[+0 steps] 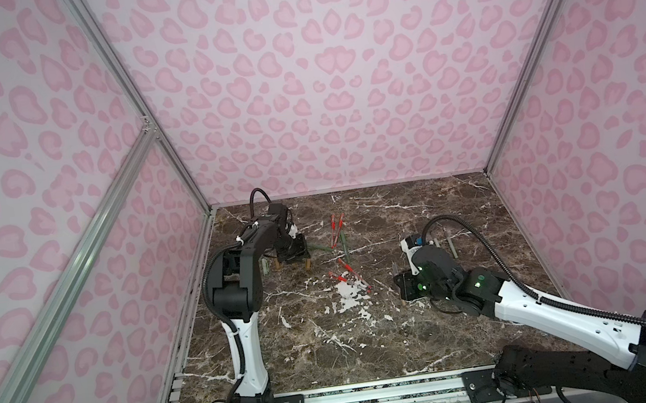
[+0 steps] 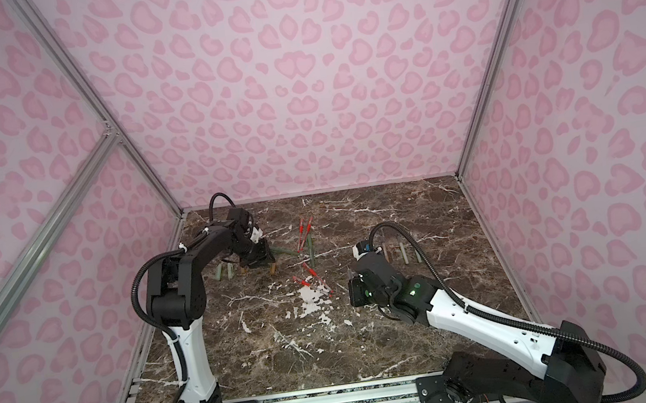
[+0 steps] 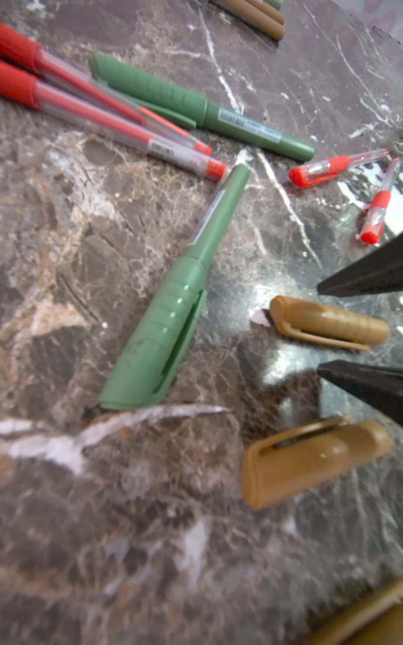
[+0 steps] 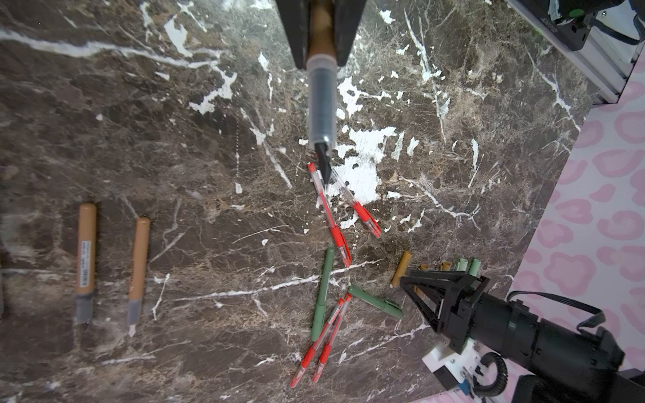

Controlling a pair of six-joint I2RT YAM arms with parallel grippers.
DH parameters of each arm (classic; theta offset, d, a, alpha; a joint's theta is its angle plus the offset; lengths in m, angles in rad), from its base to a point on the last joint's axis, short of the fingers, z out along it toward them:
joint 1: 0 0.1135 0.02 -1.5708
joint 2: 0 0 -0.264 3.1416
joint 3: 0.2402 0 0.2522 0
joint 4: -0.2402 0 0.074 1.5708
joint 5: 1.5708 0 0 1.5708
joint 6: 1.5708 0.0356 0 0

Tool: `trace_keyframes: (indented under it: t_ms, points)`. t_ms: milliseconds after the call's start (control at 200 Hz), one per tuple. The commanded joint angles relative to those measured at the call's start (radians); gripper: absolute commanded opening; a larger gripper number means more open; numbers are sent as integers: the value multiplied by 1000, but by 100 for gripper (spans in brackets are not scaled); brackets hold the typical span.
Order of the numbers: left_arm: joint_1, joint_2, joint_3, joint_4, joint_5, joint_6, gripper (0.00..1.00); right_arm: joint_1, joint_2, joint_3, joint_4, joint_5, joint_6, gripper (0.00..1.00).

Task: Open the pen caps
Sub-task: 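Set the tan cap by the other caps while the right carries the pen, then lower the uncapped tan pen into the upright pen row and open the right gripper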

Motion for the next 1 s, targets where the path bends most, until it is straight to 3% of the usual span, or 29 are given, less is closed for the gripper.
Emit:
trace_keyframes:
  t_ms: [0,360,710,995]
  points:
    - [-2,-52,-13,-14,5,-5,38,-14,12,2,14,4,-21,0]
    - [-5,-400,-207,73,17,12,54,-157,160,146,-37,-62,-123,0]
    - [-5,-785,-511,231,-39,92,89,-317,433,379,-127,-136,-242,0]
    - [24,-1017,-680,344,-62,170,96,-404,651,521,-151,-178,-267,0]
